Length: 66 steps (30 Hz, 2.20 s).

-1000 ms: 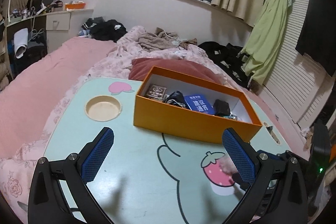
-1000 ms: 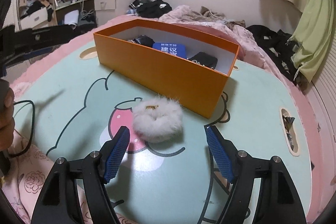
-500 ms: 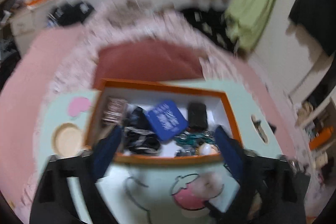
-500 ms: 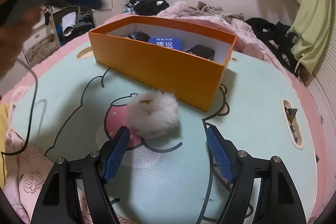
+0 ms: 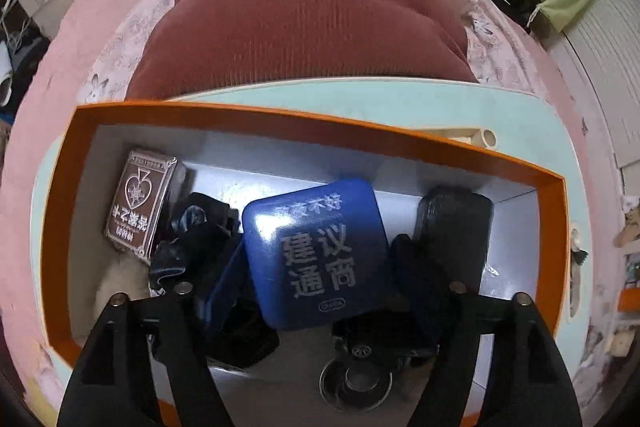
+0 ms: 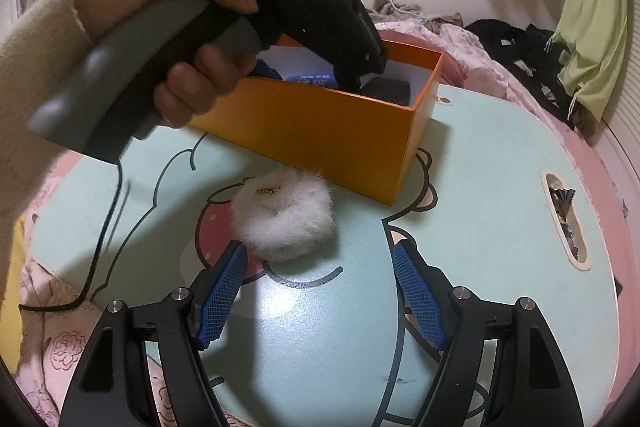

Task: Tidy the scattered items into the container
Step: 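Grasp the blue tin from the box with the left gripper, set it on the table, then grasp the black pouch from the box with the right gripper, place it beside the tin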

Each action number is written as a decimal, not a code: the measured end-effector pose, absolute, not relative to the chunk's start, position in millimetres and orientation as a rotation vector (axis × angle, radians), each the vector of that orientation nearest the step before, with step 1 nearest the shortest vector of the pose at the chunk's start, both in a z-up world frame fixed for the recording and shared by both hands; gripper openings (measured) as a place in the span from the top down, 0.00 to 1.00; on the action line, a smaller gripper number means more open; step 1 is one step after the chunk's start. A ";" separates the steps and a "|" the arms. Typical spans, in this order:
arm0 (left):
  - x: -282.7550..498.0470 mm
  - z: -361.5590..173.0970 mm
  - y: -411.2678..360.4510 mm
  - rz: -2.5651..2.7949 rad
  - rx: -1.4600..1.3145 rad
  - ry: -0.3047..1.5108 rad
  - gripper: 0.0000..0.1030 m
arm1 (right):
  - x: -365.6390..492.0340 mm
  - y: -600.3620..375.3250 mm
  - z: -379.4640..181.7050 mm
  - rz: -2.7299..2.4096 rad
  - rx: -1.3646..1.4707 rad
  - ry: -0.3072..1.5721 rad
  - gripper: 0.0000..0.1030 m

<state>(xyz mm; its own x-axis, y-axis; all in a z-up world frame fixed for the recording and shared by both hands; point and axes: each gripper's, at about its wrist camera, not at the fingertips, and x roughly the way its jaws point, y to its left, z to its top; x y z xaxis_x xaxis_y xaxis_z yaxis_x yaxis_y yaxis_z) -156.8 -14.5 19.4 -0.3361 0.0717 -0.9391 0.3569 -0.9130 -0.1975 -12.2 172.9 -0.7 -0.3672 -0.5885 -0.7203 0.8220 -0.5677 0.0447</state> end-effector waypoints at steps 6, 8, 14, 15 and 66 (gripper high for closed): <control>-153.9 24.3 -20.4 -2.442 1.728 0.571 0.34 | -12.0 173.4 -1.1 -2.014 0.896 0.389 0.27; -144.3 36.4 -30.8 -2.521 1.673 0.685 0.34 | -11.9 173.9 -0.7 -2.014 0.896 0.386 0.27; -67.7 113.0 -43.1 -2.829 1.351 0.842 0.34 | -12.6 175.4 -0.7 -2.013 0.895 0.376 0.27; -49.9 119.2 -44.3 -2.852 1.311 0.833 0.34 | -12.8 175.9 -0.4 -2.012 0.895 0.369 0.27; 65.4 -7.4 0.8 -2.630 1.181 0.399 0.00 | -125.5 22.3 42.6 -1.683 1.310 0.037 0.78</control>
